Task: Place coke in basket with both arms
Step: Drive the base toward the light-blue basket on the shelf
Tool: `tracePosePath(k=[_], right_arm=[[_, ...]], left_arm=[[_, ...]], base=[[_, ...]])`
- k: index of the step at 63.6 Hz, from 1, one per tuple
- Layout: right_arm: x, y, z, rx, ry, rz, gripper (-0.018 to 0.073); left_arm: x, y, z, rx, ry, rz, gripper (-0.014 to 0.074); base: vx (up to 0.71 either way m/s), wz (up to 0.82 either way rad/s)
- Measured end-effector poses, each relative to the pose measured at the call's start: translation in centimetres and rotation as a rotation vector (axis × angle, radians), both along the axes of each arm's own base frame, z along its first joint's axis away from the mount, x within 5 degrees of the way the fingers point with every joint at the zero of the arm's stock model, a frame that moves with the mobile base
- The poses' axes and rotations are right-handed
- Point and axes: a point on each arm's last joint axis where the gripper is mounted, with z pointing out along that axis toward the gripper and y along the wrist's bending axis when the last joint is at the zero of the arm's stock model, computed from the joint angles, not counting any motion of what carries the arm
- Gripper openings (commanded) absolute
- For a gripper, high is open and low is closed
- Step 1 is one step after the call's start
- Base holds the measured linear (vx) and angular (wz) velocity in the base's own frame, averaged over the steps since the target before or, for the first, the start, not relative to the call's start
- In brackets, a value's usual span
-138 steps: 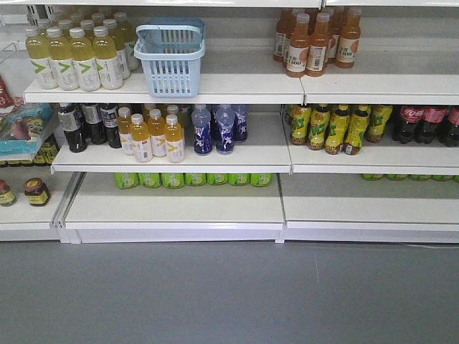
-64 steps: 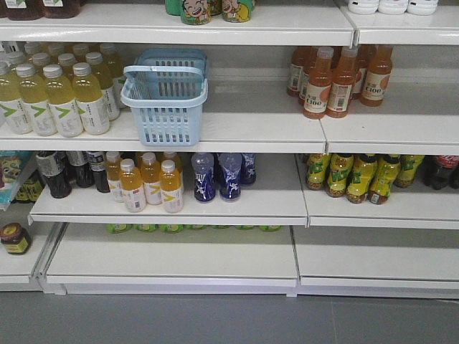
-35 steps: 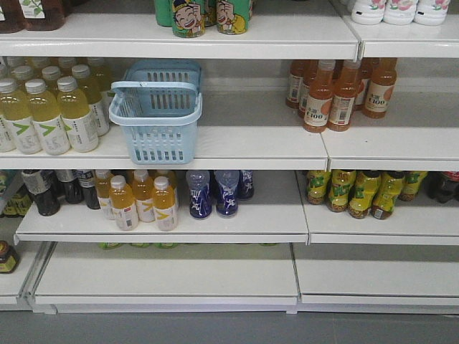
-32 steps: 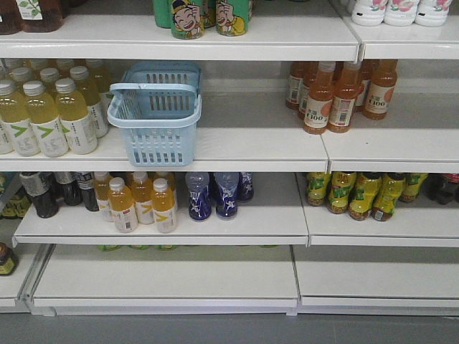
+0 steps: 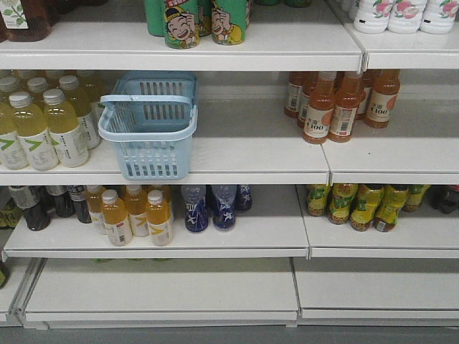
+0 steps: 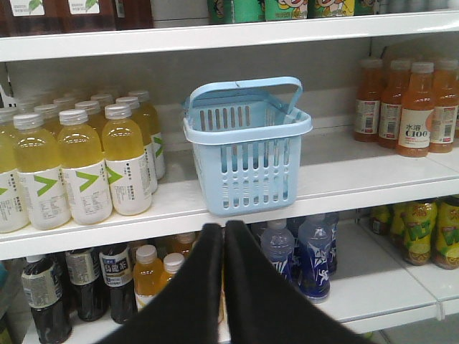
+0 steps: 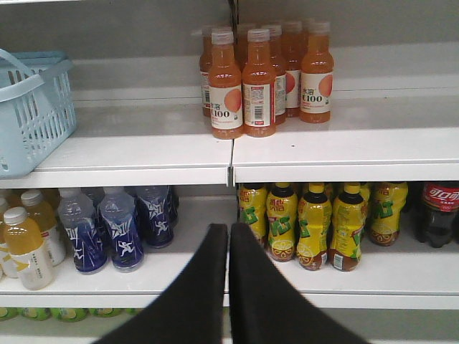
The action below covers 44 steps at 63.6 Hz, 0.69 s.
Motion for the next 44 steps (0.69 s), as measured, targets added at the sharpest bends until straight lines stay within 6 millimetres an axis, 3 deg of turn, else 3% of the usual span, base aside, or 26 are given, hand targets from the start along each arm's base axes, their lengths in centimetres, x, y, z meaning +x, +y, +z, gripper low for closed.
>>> tracePosePath(k=[44], right_arm=[[0.00,0.00,0.00,0.000,0.000,0.000,-0.0005]], left_arm=[[0.00,0.00,0.00,0.000,0.000,0.000,-0.0006]], base=[[0.05,-0.01]])
